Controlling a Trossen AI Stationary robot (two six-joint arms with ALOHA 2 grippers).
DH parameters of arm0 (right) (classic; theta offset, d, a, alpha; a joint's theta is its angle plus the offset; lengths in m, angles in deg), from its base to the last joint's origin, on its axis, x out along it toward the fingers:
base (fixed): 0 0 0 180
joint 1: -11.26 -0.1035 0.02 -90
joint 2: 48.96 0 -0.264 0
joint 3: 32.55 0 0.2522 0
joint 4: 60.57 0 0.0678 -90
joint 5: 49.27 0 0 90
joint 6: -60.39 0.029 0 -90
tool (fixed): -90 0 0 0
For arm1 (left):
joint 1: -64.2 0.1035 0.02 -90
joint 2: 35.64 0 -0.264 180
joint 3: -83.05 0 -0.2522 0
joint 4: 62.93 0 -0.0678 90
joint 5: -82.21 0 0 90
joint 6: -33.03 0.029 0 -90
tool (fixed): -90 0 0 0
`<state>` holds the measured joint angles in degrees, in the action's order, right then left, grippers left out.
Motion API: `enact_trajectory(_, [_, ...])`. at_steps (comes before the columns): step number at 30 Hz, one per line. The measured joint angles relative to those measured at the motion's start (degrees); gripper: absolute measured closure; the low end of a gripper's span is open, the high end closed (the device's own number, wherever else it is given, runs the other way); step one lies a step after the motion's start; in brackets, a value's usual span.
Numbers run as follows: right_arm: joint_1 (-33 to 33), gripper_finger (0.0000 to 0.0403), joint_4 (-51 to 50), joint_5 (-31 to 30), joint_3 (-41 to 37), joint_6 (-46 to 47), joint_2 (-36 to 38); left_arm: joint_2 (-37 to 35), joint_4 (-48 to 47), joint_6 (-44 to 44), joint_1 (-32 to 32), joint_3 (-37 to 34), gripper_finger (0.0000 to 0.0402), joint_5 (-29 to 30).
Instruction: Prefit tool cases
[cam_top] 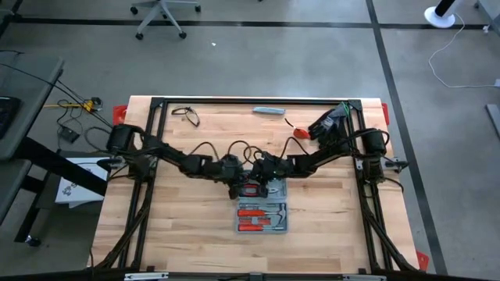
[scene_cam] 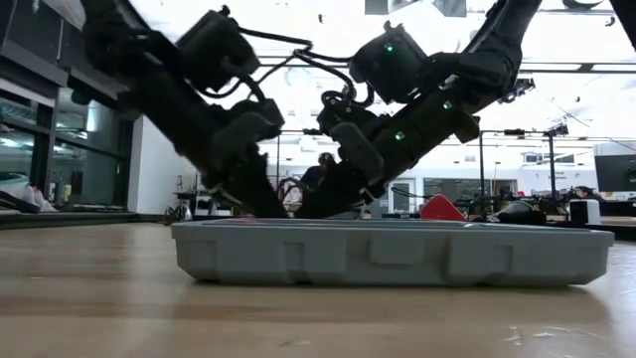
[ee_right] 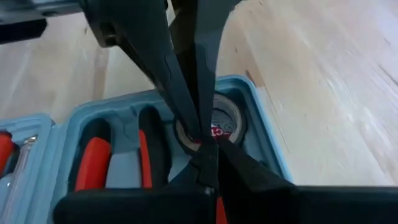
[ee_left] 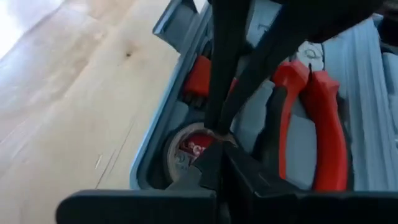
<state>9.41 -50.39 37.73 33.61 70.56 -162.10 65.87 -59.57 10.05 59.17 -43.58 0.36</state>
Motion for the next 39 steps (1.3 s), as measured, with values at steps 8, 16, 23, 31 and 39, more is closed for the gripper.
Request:
enact_trajectory(8, [0.0,0.0403,-1.2,0.0,0.1,-0.1,0.0,1.6,1.0,0.2,0.2,0.8,0.0399,-0.4])
enact_trajectory(16, [0.0,0.0403,-1.6,0.0,0.1,-0.1,-0.1,1.6,1.4,0.6,0.1,0.7,0.0398,-0.1])
enact_trajectory(23, [0.0,0.0403,-1.9,0.0,0.1,-0.2,-0.1,1.7,2.3,0.6,0.1,0.7,0.0398,0.0])
enact_trajectory(31, [0.0,0.0403,-1.9,0.0,0.1,-0.2,-0.2,1.7,2.4,0.6,0.0,0.7,0.0398,0.0])
enact_trajectory(39, [-0.1,0.0403,-1.9,0.1,0.1,-0.2,-0.3,-1.3,0.8,2.9,-1.0,0.4,0.0398,-0.1])
